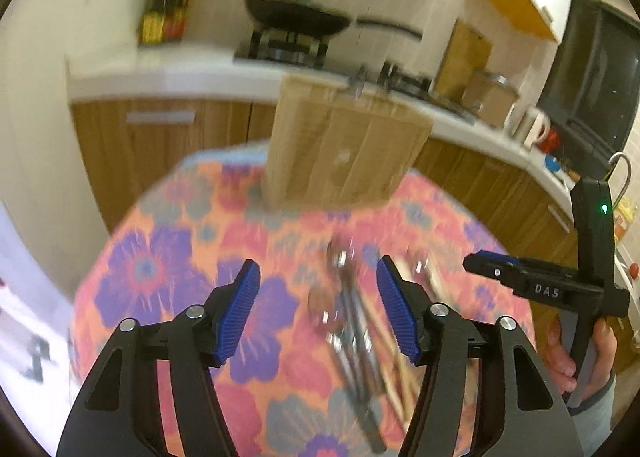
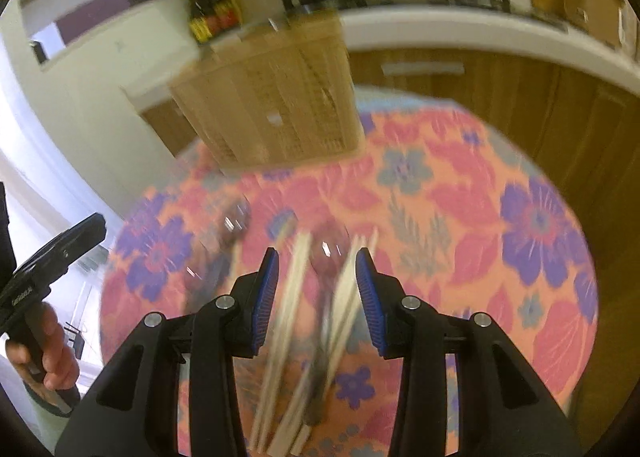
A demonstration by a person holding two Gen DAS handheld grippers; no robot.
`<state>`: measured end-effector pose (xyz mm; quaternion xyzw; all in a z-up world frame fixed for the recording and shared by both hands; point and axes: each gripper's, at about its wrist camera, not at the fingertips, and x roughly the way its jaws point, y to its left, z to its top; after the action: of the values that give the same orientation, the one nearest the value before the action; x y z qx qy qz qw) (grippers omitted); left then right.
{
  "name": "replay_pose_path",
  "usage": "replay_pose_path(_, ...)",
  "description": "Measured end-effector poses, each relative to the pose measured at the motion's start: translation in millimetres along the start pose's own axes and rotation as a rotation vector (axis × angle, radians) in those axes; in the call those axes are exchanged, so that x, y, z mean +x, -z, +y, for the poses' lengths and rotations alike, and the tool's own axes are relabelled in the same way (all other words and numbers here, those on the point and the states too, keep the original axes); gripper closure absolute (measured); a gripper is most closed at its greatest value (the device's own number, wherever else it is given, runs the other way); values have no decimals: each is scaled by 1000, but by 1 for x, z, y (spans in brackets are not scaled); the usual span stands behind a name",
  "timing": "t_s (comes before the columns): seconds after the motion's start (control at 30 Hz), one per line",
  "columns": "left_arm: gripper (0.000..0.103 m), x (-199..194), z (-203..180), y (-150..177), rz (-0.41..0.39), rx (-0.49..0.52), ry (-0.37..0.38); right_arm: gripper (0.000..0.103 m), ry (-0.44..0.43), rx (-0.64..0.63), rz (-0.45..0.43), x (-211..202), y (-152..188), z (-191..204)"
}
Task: Organize utensils
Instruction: 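Move both open grippers back down to the utensils on the cloth, then close the left gripper on a clear spoon while the right gripper grasps another spoon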
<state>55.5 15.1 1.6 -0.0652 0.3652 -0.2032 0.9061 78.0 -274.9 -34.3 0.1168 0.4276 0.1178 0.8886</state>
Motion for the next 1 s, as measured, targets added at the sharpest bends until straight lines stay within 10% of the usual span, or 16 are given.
replay_pose_path(0.23, 60, 42, 1, 28, 184, 24, 9, 81, 17, -11, 88, 30, 20, 1)
replay_pose_path(0.77, 66, 72, -33, 37, 284, 182, -154, 93, 187, -150, 105, 43, 32, 27)
replay_pose_path(1.0, 99, 68, -31, 36, 274, 176, -165, 93, 119, -88, 66, 25, 28, 17)
